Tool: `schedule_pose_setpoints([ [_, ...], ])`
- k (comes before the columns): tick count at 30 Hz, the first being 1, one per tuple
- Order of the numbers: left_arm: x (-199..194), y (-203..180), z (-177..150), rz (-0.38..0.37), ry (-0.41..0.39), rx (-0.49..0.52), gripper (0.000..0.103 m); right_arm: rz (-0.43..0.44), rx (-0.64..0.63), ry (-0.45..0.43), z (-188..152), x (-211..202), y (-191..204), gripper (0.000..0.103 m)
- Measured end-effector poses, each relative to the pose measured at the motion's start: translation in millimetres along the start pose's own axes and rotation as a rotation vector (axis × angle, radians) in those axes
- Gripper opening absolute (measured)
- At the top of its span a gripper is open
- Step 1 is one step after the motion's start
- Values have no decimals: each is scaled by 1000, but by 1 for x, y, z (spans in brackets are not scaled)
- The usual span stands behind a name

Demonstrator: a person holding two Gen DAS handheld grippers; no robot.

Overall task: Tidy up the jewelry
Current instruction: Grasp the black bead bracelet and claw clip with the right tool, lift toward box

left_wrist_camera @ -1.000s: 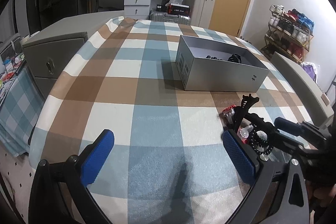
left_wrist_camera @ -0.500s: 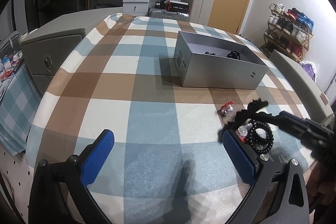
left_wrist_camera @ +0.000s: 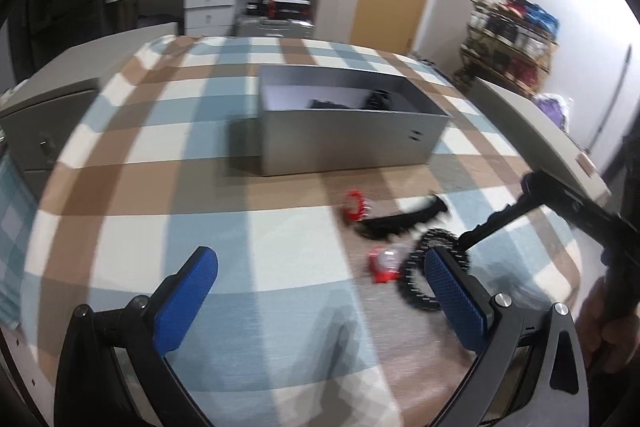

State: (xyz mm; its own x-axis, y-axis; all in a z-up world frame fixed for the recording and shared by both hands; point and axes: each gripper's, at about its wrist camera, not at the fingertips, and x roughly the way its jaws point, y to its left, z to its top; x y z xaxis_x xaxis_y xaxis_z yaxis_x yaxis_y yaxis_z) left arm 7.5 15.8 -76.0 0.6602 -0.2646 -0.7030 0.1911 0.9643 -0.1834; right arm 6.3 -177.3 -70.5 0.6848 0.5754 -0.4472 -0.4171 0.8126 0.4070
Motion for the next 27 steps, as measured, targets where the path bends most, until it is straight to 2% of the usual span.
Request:
schedule_pose_setpoints([
  [9, 26, -17, 6, -69, 85, 7, 99, -8, 43, -27, 1, -7, -20, 29],
  [11, 30, -17, 7, -88, 106, -1, 84, -13, 53, -25, 1, -8, -24, 29],
  [14, 34, -16, 7, -106, 135, -16, 68, -13, 57, -32, 0, -12, -27, 29],
  [17, 35, -13, 6, -114, 155, -43, 57, -10, 57, -43, 1, -16, -29, 29],
  [19, 34, -15, 6, -98, 163, -34, 55, -12, 53, -50, 2, -17, -29, 29],
  [21, 34, -16, 7, -107, 172, -29, 45, -8, 63, -58, 4, -18, -30, 29],
  [22, 34, -16, 6, -122, 182, -29, 35, -3, 66, -55, 4, -18, -31, 29],
  [23, 35, -16, 7, -124, 183, -35, 29, -1, 67, -52, 5, -17, -31, 29],
  [24, 36, -16, 7, -128, 181, -43, 28, -3, 63, -53, 5, -18, -30, 29],
  [26, 37, -14, 6, -144, 189, -59, 14, 0, 53, -56, 6, -19, -28, 29],
  [27, 37, -14, 6, -144, 189, -60, 14, 0, 50, -62, 7, -20, -27, 29],
])
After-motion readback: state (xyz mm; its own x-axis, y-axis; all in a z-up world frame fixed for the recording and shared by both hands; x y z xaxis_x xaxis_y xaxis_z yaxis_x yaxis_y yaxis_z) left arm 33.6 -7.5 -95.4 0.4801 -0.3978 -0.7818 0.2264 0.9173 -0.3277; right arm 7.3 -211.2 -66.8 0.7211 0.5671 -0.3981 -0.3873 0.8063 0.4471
